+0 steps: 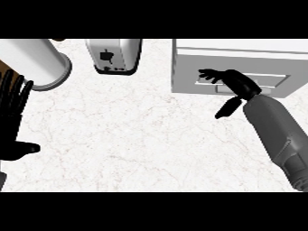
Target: Pick up the cup, place it into the drawer and close the drawer
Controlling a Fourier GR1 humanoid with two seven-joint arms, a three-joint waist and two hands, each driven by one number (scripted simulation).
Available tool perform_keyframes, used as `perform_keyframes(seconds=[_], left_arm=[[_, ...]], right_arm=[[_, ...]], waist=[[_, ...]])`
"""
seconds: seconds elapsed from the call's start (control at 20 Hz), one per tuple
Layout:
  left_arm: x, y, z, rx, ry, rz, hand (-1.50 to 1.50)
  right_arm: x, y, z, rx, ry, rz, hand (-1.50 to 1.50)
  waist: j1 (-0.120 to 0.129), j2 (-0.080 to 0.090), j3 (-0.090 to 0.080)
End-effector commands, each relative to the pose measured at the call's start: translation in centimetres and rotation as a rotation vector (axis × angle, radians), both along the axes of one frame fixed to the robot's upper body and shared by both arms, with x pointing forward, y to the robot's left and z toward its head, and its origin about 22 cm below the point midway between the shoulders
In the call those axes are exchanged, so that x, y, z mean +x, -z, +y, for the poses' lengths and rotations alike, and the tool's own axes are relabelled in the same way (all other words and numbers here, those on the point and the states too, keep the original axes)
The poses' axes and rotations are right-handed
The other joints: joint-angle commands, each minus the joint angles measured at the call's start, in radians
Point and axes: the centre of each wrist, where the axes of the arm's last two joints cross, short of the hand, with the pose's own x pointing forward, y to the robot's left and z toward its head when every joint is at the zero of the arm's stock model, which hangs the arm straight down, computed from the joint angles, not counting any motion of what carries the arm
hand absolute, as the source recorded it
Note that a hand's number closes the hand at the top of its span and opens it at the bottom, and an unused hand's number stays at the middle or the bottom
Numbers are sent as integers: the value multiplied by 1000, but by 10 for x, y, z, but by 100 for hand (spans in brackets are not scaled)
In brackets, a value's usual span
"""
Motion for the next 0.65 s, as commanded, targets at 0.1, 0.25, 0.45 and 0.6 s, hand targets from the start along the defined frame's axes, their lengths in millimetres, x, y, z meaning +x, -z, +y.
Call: perform_keyframes(seconds=[0.1, 0.25, 0.45, 0.6], left_arm=[[8, 9, -6, 5, 9, -8, -150], [12, 0, -5, 11, 18, -11, -150], [6, 11, -16, 14, 6, -8, -150], [8, 9, -9, 26, 20, 3, -150]], right_arm=[[11, -22, -36, -41, 100, 16, -150], [19, -33, -28, -24, 120, 16, -150], [18, -32, -35, -22, 119, 35, -150], [16, -32, -44, -35, 126, 38, -150]], waist=[[11, 33, 8], [31, 39, 9], [37, 39, 9], [38, 40, 9]])
